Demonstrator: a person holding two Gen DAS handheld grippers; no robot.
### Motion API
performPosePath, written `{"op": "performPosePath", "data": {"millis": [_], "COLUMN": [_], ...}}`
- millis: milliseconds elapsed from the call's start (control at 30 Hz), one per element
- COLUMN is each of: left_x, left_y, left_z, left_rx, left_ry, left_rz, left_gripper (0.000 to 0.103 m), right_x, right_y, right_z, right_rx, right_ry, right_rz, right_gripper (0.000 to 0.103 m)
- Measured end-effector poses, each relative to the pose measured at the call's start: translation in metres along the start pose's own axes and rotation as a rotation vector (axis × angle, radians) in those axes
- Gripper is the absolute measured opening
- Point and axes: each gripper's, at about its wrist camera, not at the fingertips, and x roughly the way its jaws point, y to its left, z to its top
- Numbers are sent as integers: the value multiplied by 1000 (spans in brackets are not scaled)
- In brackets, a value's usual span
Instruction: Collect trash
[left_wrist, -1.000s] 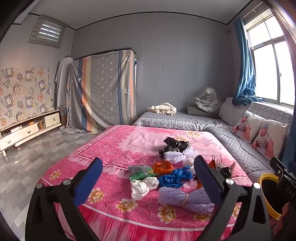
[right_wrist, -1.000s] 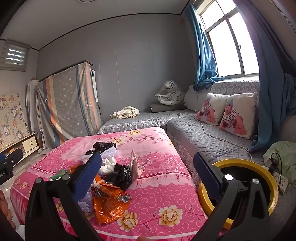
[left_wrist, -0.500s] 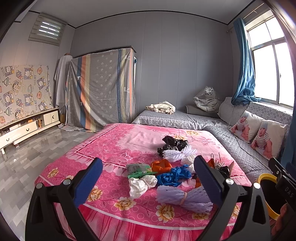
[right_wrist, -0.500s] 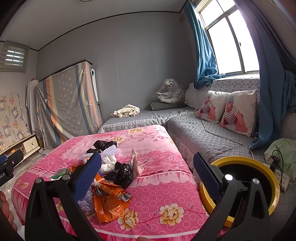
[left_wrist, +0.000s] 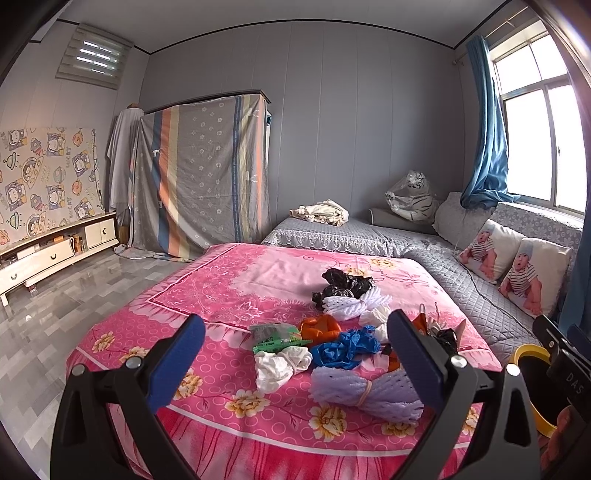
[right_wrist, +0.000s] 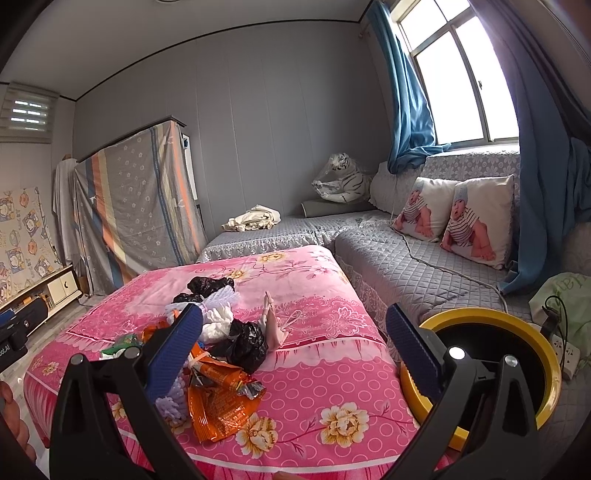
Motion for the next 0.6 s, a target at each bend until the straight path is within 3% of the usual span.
{"op": "performPosePath", "data": {"millis": [600], "left_x": [0], "left_y": [0], "left_z": [0], "left_rx": [-3], "left_ry": [6], "left_rz": [-8], "left_gripper": [95], "right_x": [0], "right_y": [0], "right_z": [0], "right_rx": [2], "right_ry": [3], "right_rz": [-1], "right_gripper": [95]}}
